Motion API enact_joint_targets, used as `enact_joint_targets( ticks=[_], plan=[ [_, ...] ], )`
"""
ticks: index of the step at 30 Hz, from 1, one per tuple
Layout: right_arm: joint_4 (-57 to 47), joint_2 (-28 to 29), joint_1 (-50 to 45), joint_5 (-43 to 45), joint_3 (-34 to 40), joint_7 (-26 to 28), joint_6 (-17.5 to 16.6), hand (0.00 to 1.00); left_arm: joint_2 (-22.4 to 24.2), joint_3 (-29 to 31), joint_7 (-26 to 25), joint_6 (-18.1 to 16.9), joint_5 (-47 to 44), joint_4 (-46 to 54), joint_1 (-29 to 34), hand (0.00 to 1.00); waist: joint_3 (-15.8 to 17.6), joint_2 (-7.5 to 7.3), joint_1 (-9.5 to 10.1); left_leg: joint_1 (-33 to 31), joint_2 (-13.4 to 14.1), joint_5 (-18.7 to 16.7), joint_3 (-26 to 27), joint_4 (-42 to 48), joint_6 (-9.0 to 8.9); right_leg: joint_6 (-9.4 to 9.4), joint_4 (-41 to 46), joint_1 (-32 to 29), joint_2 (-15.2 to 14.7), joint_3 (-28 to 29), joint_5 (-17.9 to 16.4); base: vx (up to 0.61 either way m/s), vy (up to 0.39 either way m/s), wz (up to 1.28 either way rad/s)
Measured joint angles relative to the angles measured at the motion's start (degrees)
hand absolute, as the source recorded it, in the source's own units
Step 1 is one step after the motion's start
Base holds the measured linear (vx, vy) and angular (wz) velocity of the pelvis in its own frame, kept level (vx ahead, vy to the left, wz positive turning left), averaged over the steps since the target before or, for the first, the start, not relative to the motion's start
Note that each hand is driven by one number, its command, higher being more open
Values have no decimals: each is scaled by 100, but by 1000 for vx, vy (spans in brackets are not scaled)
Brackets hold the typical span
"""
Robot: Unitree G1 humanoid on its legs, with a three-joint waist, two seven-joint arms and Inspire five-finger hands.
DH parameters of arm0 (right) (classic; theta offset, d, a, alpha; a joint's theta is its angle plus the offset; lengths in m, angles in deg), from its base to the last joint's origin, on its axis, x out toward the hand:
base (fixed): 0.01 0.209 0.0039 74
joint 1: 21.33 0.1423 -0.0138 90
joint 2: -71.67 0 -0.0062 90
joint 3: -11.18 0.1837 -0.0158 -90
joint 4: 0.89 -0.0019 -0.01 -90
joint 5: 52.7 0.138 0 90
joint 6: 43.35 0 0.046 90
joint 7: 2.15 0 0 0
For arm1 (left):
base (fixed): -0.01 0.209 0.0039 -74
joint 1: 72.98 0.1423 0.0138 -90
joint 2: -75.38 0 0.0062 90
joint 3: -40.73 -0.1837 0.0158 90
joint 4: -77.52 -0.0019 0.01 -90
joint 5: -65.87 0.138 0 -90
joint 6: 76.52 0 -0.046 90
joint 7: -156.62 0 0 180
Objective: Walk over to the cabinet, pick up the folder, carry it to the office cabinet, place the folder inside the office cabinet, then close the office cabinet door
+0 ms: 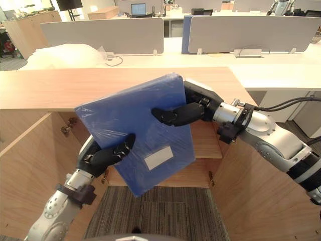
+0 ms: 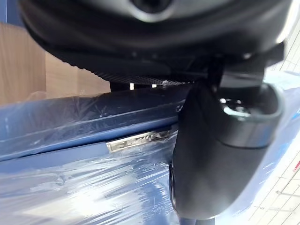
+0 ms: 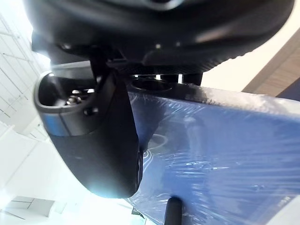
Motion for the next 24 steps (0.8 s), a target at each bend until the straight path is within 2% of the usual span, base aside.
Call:
enact_joint_targets(
  ticks=[1, 3, 8, 11, 14, 15, 17, 18, 20, 22, 24],
  plan=[
    [0, -5, -65, 5, 13, -3, 0, 0, -64, 3, 0, 0, 6, 0, -14, 100, -1, -1, 19, 0, 0, 0, 0, 0, 0, 0, 1, 0, 0, 0, 0, 0, 0, 0],
    [-64, -10, -251, 7, 26, 10, -16, 0, -338, 0, 116, 4, -5, -1, -24, 100, 2, -6, 62, -3, -2, -2, -1, 0, -2, -1, 2, -2, -3, -5, -1, 0, 0, 0],
    [-80, -9, -548, 4, 104, 5, -153, 0, -570, 1, 305, 5, -177, -17, -25, 100, 7, -26, 94, -5, -5, -3, -3, 0, -3, -5, 10, -4, -5, -11, -5, 0, 0, 0],
    [-156, -9, -786, -52, 80, 6, -105, 0, -877, -102, 840, 7, -567, -392, -96, 100, 2, -38, 100, -7, -4, -4, -3, -1, -5, -7, 15, -10, -5, -12, -7, 0, 0, 0],
    [-175, -5, -856, -385, -166, 26, 35, 0, -1232, -534, 1429, 59, -840, -1088, -293, 100, 13, -56, 105, -22, -1, -5, 4, -2, -7, -7, 23, -38, -5, -3, -8, 0, 0, -1],
    [-185, 26, -858, -715, -330, 42, 113, 0, -1319, -801, 1774, 203, -846, -1580, -424, 100, 20, -85, 105, -43, 2, -3, 11, -2, -5, -7, 36, -74, -5, 7, -8, -4, -2, -5],
    [-185, 110, -868, -1010, -379, 116, 232, 0, -1271, -1008, 2041, 326, -845, -2132, -441, 100, 33, -128, 89, -92, 11, 3, 21, -2, -6, -7, 60, -148, -5, 30, -8, -2, -7, -8],
    [-189, 170, -898, -1398, -376, 158, 235, 0, -1091, -1095, 2242, 449, -811, -2875, -443, 100, 30, -180, 78, -156, 31, 2, 39, -2, -7, -7, 58, -217, 1, 50, -8, 6, -10, -9],
    [-200, 386, -974, -1910, -300, 112, 235, 0, -788, -1094, 2261, 544, -652, -3806, -447, 100, 31, -256, 59, -164, 44, -1, 54, -1, -9, -8, 53, -231, 8, 69, -7, 12, -15, -6],
    [-167, 865, -1321, -2581, 111, 48, 230, 0, -391, -1090, 2066, 619, -91, -4760, -495, 100, 12, -343, 87, -165, 58, -11, 62, -1, -22, -12, 44, -234, 2, 93, -9, 9, -11, -3],
    [4, 1772, -1497, -2994, 289, 32, 189, 0, 53, -1071, 1780, 708, 741, -5843, -508, 100, 5, -371, 70, -162, 90, -18, 110, 0, -31, -26, 48, -265, 16, 142, -9, 1, -29, -12]
  ],
)
